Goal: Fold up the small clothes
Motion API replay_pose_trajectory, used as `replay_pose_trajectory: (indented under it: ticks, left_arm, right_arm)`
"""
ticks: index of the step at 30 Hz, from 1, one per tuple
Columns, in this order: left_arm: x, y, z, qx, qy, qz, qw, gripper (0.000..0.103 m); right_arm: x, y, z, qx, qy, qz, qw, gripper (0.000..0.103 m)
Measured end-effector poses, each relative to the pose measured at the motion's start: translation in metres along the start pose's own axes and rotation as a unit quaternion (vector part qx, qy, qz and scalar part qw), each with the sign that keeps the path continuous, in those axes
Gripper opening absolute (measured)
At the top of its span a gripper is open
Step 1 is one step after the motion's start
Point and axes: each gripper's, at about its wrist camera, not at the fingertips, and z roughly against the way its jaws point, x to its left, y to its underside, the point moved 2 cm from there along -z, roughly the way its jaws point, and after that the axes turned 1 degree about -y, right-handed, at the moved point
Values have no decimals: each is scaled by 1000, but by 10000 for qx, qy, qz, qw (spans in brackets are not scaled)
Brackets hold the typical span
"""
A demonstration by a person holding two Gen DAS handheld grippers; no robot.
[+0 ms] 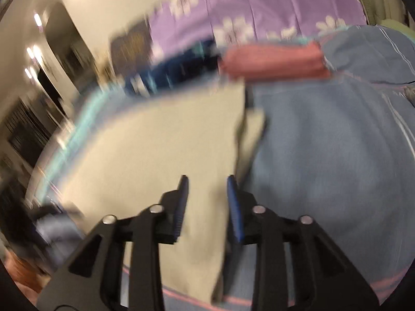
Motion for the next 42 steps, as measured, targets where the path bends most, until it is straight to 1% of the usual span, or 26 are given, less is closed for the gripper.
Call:
replay_pose_trajectory:
  ticks: [1,3,5,6,7,8,10,11,12,13,15,16,18,19,20,21,23,25,27,29,31,34,36,39,41,42]
  left_arm:
    - [26,10,15,-123,-116,376,9992,53]
    - [64,24,40,-357,-349,854,9951,53]
    - [104,40,69,-623,-696,1290,9872,53]
    - [120,46,79,-726,-827,1465,9831,53]
    - [141,56,92,-849,-1002,1707,9765,53]
    - [158,64,102,-934,-1152,1905,9704,53]
    - [188,80,118,-1065,-1323,2230,9599,53]
    - [202,86,124,-1115,-1353,2369,9556,53]
    - [214,92,129,-1132,-1354,2477,9526,53]
    - [229,93,129,-1128,-1346,2608,9493,53]
    - [246,100,133,-1134,-1298,2762,9455,53]
    - [252,100,132,-1149,-1237,2797,9451,53]
    - [255,99,126,-1184,-1074,2751,9480,53]
    - [254,99,121,-1172,-864,2665,9528,53]
    - [254,101,116,-1154,-716,2601,9560,53]
    - [252,102,111,-1104,-587,2519,9596,53]
    - [247,103,98,-902,-519,2275,9682,53]
    - [246,101,87,-721,-555,2093,9736,53]
    - [247,99,87,-756,-462,2092,9739,53]
    - [255,96,91,-879,-429,2128,9722,53]
    - [264,94,93,-952,-369,2167,9709,53]
    - [276,86,88,-934,-289,2212,9703,53]
    - [277,79,88,-926,-280,2153,9718,53]
    - [279,64,83,-944,-75,2044,9743,53]
    - [281,51,77,-897,205,1973,9760,54]
    - [283,44,72,-842,367,1960,9763,54]
  right_arm:
    - [1,8,-12,236,309,142,9991,31]
    - [4,14,-17,270,496,282,9980,31]
    - [14,4,-11,308,794,307,9959,31]
    - [23,-3,-6,216,943,351,9947,30]
    - [35,-10,1,88,1052,453,9934,30]
    - [56,-19,9,-86,1094,683,9916,30]
    - [95,-25,18,-309,950,1114,9887,30]
    - [127,-23,21,-414,779,1474,9851,31]
    - [157,-18,21,-482,612,1837,9799,35]
    - [189,-8,19,-534,443,2246,9720,38]
    - [239,15,8,-528,184,2923,9547,38]
    - [266,32,0,-496,62,3326,9418,38]
    - [321,72,-15,-530,-125,4262,9030,38]
    - [336,82,-19,-572,-148,4518,8901,38]
    - [354,94,-27,-619,-133,4824,8737,38]
    - [367,102,-35,-616,-111,4999,8638,38]
    - [381,110,-47,-511,-107,5175,8541,39]
    - [390,114,-60,-448,41,5332,8448,39]
    - [395,116,-75,-448,333,5556,8296,39]
    - [399,118,-91,-424,580,5683,8197,40]
    - [403,119,-99,-395,754,5713,8163,43]
    - [412,121,-111,-509,1020,5812,8057,44]
    - [422,125,-118,-637,1110,5909,7965,44]
    - [432,125,-131,-799,1234,6021,7848,44]
    - [437,122,-138,-904,1314,6065,7789,38]
    - [440,123,-141,-962,1344,6124,7731,30]
